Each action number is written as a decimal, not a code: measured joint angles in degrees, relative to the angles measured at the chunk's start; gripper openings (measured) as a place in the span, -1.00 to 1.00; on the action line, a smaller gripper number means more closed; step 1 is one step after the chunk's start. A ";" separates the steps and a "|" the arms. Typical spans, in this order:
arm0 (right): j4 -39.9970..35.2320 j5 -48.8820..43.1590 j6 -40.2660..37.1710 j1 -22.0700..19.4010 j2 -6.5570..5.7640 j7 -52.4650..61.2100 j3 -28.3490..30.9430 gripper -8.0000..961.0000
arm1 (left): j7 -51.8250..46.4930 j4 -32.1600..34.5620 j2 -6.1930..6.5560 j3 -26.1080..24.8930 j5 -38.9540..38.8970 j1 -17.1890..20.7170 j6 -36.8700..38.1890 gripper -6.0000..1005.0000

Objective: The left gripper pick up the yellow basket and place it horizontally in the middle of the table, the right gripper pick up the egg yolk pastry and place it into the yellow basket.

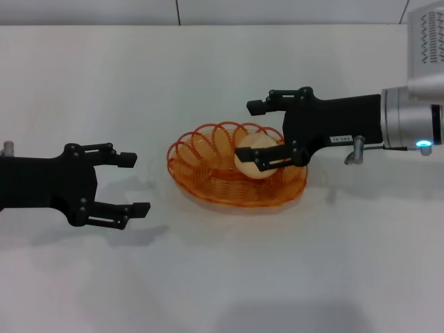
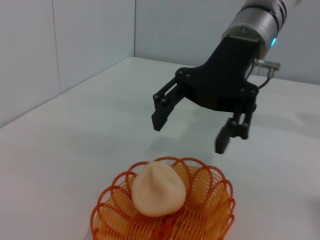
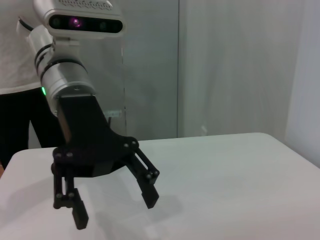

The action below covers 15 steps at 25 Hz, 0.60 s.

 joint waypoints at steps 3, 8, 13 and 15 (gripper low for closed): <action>-0.02 0.03 -0.54 -0.48 -0.06 -0.01 0.15 0.68 | 0.00 0.00 0.03 0.00 0.02 0.00 -0.09 0.76; -0.94 -0.19 -2.81 -1.95 -0.43 -0.11 1.18 0.78 | 0.00 0.07 0.14 -0.12 0.05 0.00 -0.19 0.76; -0.96 -4.84 -14.32 -5.56 -1.86 -4.15 11.14 0.78 | 0.00 0.09 0.35 -0.07 0.05 0.03 -0.32 0.76; -0.73 -7.53 -18.09 -6.81 -2.10 -5.84 15.01 0.78 | 0.00 0.09 0.38 -0.07 0.06 0.02 -0.41 0.76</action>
